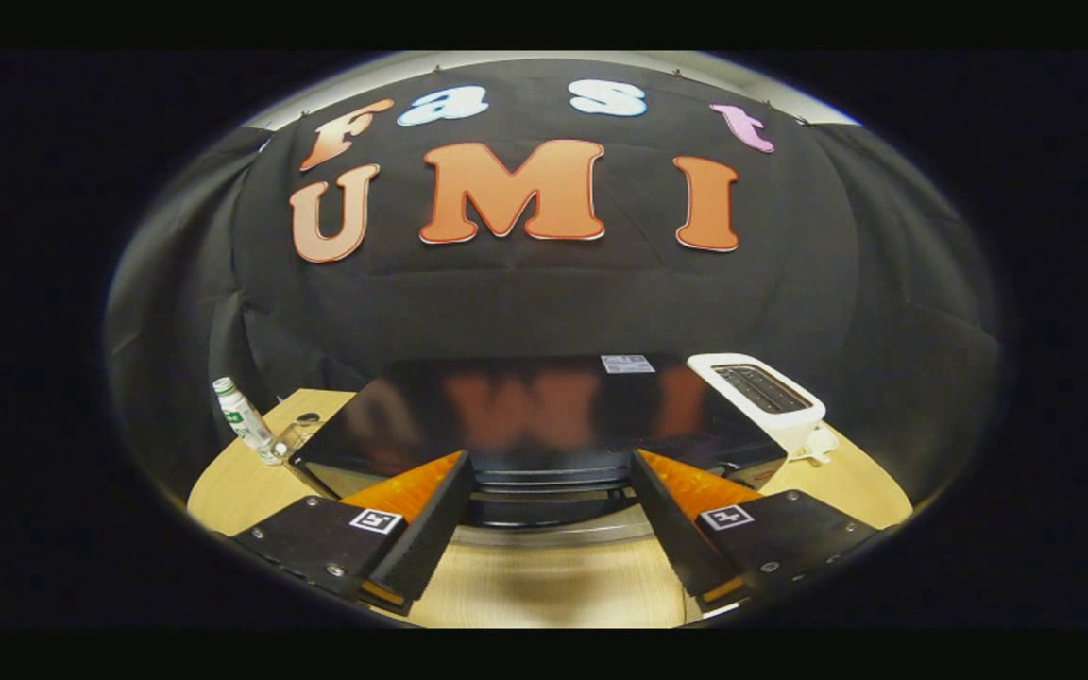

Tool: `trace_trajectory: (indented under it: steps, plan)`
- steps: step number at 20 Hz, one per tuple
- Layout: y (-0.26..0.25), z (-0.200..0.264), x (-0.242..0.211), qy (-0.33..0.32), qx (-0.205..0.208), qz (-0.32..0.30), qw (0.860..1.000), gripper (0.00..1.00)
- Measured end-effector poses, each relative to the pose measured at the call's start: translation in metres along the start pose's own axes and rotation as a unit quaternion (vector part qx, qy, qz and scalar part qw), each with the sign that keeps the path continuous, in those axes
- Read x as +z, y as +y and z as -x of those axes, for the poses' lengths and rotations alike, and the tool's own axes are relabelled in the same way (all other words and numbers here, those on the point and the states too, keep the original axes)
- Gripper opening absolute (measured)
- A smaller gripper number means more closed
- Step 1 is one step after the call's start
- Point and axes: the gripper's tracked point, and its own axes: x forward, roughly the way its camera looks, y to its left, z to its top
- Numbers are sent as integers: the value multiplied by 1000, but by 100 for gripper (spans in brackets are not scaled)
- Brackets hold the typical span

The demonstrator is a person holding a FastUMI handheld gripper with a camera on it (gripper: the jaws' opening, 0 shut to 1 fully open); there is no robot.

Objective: Open the toaster oven, put the food inside, and close the toaster oven door.

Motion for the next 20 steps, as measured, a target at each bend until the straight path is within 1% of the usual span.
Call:
trace_trajectory:
  steps: [1,2,4,9,16,20]
  plan:
    - [1,3,-2,2,2,-19,1000,99]
    - [0,7,-4,0,1,-21,1000,99]
    - [0,14,-6,-1,-1,-9,1000,99]
    - [-2,37,-22,9,0,-11,1000,99]
    - [-4,74,-65,36,0,-5,999,99]
    - [-4,88,-94,58,8,-1,998,100]
